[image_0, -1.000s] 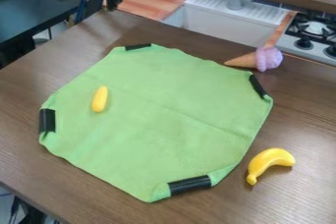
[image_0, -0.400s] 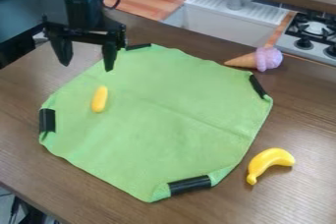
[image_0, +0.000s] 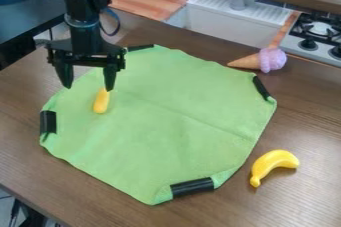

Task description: Removed the yellow toy on the top left of the cloth

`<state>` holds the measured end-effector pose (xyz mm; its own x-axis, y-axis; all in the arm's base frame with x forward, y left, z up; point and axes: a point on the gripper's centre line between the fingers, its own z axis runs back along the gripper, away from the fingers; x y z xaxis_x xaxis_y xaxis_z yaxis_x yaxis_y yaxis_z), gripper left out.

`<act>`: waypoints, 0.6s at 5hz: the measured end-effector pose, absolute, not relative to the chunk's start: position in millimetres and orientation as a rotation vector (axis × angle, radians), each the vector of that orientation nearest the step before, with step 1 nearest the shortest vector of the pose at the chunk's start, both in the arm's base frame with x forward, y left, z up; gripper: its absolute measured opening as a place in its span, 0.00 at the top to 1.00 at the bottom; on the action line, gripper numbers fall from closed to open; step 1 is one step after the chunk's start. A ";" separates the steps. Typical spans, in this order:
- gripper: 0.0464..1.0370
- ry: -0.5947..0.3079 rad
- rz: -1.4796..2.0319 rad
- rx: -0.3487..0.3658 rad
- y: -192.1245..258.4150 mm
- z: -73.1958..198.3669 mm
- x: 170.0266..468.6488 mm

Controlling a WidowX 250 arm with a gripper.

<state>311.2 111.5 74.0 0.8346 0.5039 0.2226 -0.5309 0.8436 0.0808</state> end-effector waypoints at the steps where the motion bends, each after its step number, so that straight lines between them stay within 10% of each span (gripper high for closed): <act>1: 0.04 -0.171 0.565 0.153 114.2 63.3 310.1; 3: 0.04 -0.142 0.590 0.160 115.1 47.8 310.0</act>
